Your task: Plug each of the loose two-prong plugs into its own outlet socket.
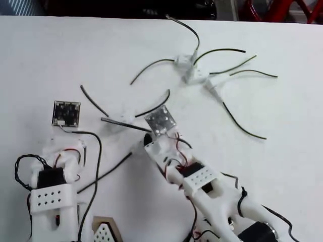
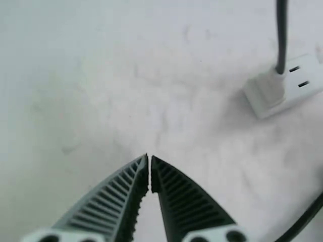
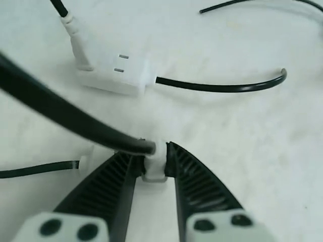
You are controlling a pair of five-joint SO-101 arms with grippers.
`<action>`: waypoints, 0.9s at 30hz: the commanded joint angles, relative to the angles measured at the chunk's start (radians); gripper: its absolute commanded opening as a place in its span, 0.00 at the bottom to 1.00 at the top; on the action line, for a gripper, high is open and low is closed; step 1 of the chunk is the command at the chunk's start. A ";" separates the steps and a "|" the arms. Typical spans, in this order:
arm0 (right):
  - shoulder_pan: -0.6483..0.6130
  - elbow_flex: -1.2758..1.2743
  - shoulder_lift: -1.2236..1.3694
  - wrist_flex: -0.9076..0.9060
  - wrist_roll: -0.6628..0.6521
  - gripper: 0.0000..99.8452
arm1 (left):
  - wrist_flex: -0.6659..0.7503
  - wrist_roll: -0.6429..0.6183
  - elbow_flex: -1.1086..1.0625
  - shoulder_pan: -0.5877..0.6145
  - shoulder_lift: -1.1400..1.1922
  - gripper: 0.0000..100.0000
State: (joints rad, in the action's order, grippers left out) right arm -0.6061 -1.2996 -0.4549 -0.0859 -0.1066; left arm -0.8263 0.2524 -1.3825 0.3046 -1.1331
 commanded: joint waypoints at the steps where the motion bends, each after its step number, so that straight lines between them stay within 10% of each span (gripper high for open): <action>1: -0.016 0.092 0.013 -0.226 -0.008 0.02 | 0.021 0.000 0.006 0.005 -0.021 0.03; 27: 0.007 0.270 0.176 -0.305 -0.006 0.02 | 0.021 0.000 0.006 0.005 -0.021 0.03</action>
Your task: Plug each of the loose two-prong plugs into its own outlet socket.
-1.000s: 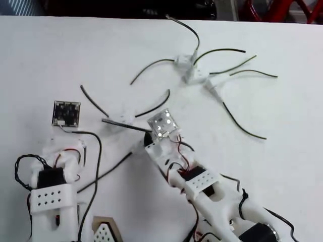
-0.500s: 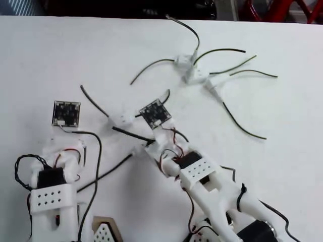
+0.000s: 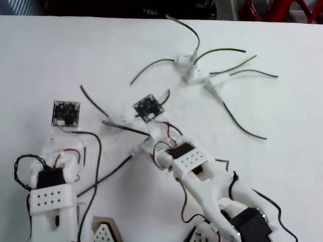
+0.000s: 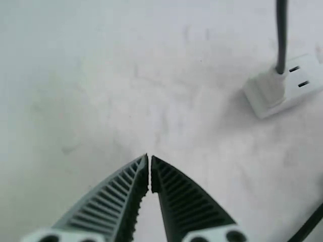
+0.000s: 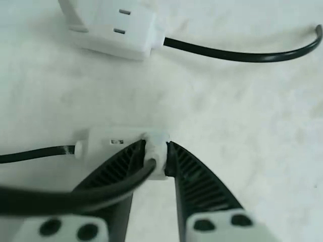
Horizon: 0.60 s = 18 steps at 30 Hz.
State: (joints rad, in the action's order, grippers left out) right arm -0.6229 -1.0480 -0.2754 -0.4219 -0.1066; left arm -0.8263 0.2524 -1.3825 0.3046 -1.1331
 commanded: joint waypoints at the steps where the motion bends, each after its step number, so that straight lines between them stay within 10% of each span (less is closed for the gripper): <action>1: 0.039 0.025 -0.008 0.054 -0.006 0.02 | 0.021 0.000 0.006 0.005 -0.021 0.03; 18: -0.044 0.057 -0.363 -0.231 -0.005 0.23 | 0.021 0.046 0.006 0.005 -0.021 0.03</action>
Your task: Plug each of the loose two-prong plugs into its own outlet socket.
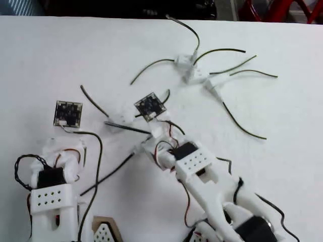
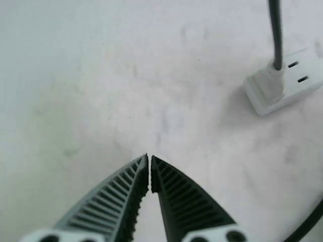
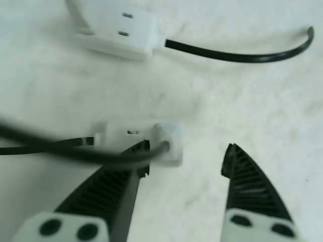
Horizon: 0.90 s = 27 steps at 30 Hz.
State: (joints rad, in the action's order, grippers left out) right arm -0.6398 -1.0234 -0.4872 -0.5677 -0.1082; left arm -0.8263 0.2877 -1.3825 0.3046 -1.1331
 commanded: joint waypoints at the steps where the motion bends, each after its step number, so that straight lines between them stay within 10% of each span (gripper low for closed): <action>1: -0.033 0.032 -0.206 -0.120 -0.003 0.23 | 0.021 0.011 0.006 0.005 -0.021 0.03; 10: -0.001 -0.018 -0.575 -0.410 -0.003 0.21 | 0.021 0.011 0.006 0.005 -0.021 0.03; 16: 0.160 -0.167 -0.733 -0.418 -0.003 0.01 | 0.018 0.011 0.011 0.002 -0.022 0.02; 27: 0.311 -0.451 -1.109 -0.420 -0.002 0.02 | 0.015 0.011 0.014 -0.039 -0.024 0.02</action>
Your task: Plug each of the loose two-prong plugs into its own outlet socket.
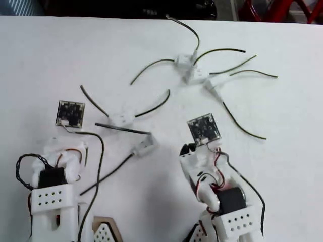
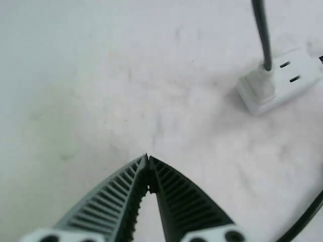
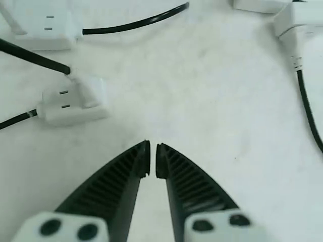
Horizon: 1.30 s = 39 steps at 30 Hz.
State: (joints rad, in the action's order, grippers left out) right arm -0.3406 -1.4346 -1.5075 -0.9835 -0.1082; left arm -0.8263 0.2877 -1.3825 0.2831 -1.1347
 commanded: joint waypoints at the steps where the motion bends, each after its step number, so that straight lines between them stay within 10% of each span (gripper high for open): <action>1: 0.012 -0.071 -0.124 -0.004 -0.002 0.02 | 0.018 0.011 0.014 -0.019 -0.022 0.02; 22: 0.013 -0.256 -0.289 -0.010 0.081 0.02 | -0.178 0.003 -0.201 -0.051 -0.691 0.02; 39: 0.013 -0.256 -0.289 -0.194 0.081 0.02 | -0.299 0.012 -0.310 -0.044 -0.684 0.02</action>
State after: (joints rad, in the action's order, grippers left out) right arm -0.3406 -1.6801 -1.7852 -1.1554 -0.0345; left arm -1.0671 0.2877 -1.6955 0.2401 -1.8082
